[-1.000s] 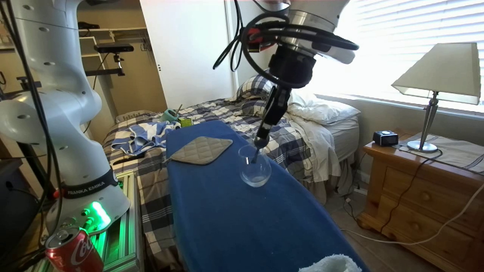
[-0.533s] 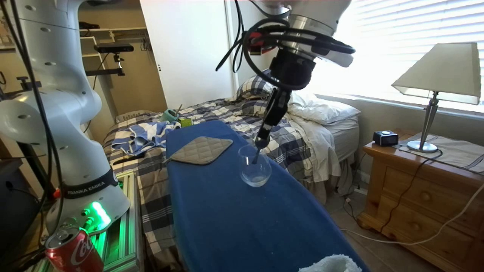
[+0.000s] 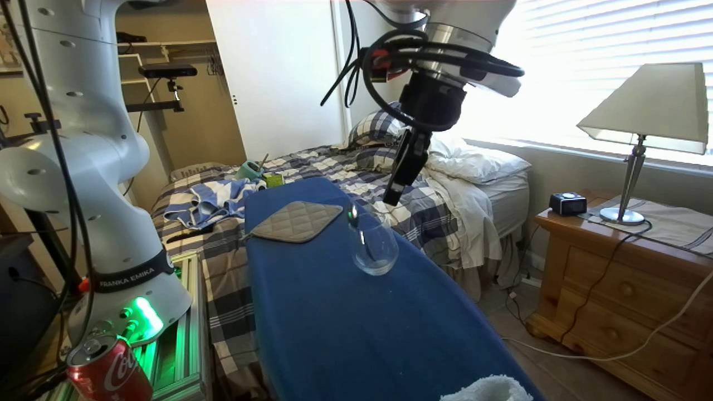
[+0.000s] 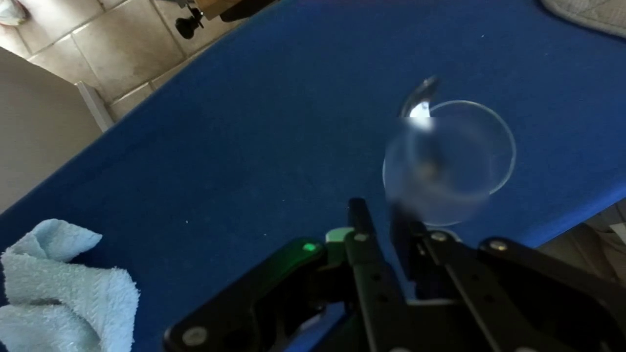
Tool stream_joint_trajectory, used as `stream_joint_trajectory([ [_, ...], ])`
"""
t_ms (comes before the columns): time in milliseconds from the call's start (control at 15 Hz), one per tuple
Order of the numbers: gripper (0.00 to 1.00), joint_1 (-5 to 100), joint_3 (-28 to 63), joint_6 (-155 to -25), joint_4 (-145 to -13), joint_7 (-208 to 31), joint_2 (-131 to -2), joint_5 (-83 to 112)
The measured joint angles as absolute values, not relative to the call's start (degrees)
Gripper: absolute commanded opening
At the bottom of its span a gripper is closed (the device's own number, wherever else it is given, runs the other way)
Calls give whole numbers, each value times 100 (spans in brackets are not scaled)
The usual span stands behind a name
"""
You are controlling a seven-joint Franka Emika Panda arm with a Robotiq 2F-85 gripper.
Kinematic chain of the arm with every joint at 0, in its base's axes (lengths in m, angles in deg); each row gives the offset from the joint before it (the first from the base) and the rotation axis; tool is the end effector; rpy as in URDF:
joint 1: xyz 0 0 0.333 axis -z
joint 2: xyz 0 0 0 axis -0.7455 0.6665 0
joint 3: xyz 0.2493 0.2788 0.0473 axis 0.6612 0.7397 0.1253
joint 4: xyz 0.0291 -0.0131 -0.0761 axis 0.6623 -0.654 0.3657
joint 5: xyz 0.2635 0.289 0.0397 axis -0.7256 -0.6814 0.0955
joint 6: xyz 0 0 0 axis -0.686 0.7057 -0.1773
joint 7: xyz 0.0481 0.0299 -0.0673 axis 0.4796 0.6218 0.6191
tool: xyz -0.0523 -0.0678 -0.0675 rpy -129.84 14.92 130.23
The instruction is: Put the spoon in the glass.
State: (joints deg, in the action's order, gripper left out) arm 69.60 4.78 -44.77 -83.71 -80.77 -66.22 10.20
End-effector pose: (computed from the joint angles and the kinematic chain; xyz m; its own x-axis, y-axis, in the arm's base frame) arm 0.4868 -0.3587 0.4612 0.7367 -0.5400 -0.4071 -0.5751 -0.8170 0.0430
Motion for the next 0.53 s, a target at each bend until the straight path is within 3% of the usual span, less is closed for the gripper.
stream_joint_trajectory([
  [67, 50, 6960, 479, -4484, -8371, -8094, -6622, 1020],
  [200, 55, 6959, 483, -4488, -8371, -8104, -6622, 1020],
  [533, 89, 6944, 528, -4577, -8371, -8103, -6655, 934],
])
